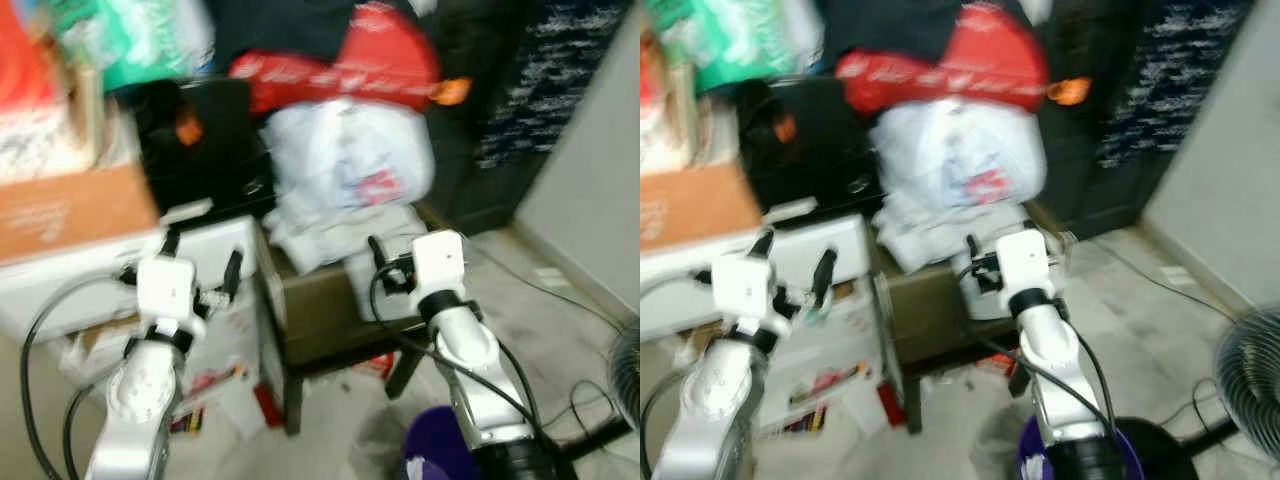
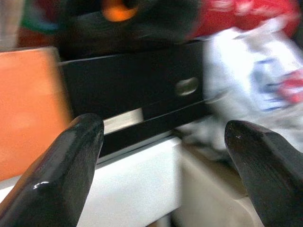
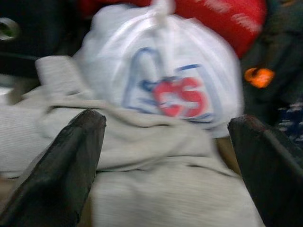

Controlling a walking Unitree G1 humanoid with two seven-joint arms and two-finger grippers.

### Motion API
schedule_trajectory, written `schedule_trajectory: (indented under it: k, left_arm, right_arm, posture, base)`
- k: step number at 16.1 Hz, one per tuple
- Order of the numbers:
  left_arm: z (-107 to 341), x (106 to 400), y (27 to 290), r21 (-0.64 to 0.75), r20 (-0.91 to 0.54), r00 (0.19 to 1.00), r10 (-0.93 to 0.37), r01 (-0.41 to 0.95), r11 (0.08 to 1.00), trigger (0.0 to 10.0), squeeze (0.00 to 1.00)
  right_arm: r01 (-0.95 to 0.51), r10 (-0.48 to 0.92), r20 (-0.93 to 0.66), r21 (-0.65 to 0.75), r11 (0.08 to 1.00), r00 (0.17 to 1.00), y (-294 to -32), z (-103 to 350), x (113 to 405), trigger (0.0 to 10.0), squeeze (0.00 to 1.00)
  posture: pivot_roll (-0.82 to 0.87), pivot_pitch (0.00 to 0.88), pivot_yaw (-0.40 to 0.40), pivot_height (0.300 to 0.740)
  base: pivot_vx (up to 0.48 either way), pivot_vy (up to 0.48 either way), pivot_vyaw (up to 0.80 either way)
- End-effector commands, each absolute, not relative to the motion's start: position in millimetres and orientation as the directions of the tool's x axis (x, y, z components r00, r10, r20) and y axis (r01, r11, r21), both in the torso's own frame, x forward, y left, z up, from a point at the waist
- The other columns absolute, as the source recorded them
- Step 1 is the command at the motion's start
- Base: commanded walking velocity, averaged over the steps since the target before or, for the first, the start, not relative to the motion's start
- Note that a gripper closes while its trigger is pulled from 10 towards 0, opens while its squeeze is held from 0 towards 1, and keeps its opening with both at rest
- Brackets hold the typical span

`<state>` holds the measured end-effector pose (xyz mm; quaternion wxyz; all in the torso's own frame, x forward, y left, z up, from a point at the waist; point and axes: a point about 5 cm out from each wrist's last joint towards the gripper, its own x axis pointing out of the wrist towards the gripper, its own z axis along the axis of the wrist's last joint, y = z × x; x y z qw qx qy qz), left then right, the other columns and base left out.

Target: Clean up the room

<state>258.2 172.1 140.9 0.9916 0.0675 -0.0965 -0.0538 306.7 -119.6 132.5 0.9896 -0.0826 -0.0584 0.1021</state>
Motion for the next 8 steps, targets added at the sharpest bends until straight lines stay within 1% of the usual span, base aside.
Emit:
schedule_trajectory:
  k: [1,3,4,7,8]
  left_arm:
    - [138.6,258.2,174.0,0.156,0.167,0.980,-0.106,0.080,0.985,10.0,0.00]
    - [140.4,259.2,175.6,0.173,0.171,0.981,-0.097,0.067,0.983,10.0,0.00]
    - [141.4,258.7,176.7,0.191,0.170,0.982,-0.084,0.051,0.980,10.0,0.00]
    - [139.3,256.6,177.9,0.187,0.163,0.984,-0.071,0.040,0.982,10.0,0.00]
    - [137.1,254.9,177.6,0.187,0.154,0.985,-0.073,0.044,0.981,10.0,0.00]
  right_arm:
    - [-0.200,0.221,0.112,-0.170,0.965,0.969,-115.5,135.3,306.3,10.0,0.00]
    - [-0.202,0.222,0.113,-0.165,0.966,0.969,-115.0,135.2,305.8,10.0,0.00]
    - [-0.198,0.216,0.112,-0.157,0.968,0.970,-117.1,135.0,306.0,10.0,0.00]
    - [-0.193,0.212,0.111,-0.159,0.968,0.971,-118.9,134.8,306.6,10.0,0.00]
    - [-0.193,0.212,0.109,-0.162,0.968,0.971,-117.4,134.1,306.3,10.0,0.00]
  posture:
    - [0.00,0.012,-0.058,0.740]
    - [0.00,0.015,-0.055,0.740]
    - [0.00,0.015,-0.055,0.740]
    - [0.00,0.023,-0.051,0.740]
    - [0.00,0.026,-0.052,0.740]
  base:
    - [0.000,0.000,0.80]
    - [0.000,0.000,0.53]
    - [0.000,0.000,0.00]
    - [0.000,0.000,0.00]
    - [0.000,0.000,0.80]
